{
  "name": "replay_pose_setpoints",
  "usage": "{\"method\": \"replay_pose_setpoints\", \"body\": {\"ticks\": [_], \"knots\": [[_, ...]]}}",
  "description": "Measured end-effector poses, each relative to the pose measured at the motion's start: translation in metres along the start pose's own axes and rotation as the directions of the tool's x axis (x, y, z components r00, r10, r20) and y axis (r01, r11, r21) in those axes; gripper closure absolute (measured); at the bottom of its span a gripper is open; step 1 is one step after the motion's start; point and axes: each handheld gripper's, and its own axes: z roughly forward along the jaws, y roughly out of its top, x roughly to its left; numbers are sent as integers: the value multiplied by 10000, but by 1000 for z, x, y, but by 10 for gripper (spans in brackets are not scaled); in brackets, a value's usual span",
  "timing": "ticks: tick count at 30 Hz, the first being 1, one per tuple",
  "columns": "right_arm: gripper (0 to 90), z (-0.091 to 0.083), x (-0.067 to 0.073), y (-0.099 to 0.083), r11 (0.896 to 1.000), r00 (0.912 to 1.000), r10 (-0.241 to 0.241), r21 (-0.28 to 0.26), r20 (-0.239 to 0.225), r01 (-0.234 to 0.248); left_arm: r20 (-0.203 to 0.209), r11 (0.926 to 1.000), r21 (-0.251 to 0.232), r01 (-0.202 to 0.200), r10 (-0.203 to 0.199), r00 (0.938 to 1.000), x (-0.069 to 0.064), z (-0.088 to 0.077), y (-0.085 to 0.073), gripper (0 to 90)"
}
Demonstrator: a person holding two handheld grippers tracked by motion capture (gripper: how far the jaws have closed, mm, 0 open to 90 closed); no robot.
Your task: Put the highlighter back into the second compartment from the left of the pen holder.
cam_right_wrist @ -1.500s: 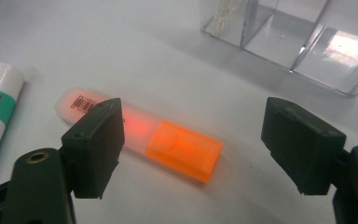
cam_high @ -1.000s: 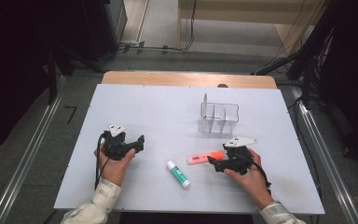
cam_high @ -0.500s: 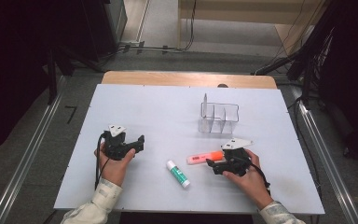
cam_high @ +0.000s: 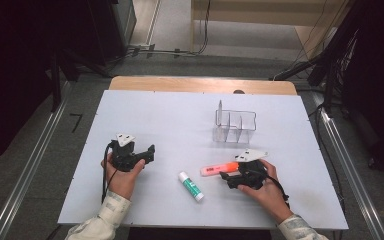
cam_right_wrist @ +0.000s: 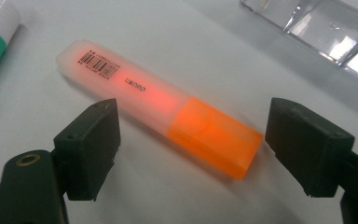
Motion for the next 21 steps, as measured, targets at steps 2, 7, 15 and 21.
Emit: {"method": "replay_pose_setpoints", "body": {"ticks": [2, 7, 15, 21], "knots": [[172, 1, 0, 0, 10000, 9999, -81, -47, -74, 81, 6, 10000, 2, -3, 3, 10000, 0, 0, 0, 178], [172, 4, -1, 0, 9998, 9995, -195, -67, -231, 193, 16, 10000, 3, 3, -3, 10000, 0, 0, 0, 178], [174, 7, -2, 0, 9992, 9987, -388, -68, -323, 386, 25, 10000, 7, -5, 5, 10000, 0, 0, 0, 178], [203, 7, -3, 0, 9994, 9989, -351, -93, -307, 348, 32, 10000, 14, -31, 31, 10000, 0, 0, 0, 178]]}}
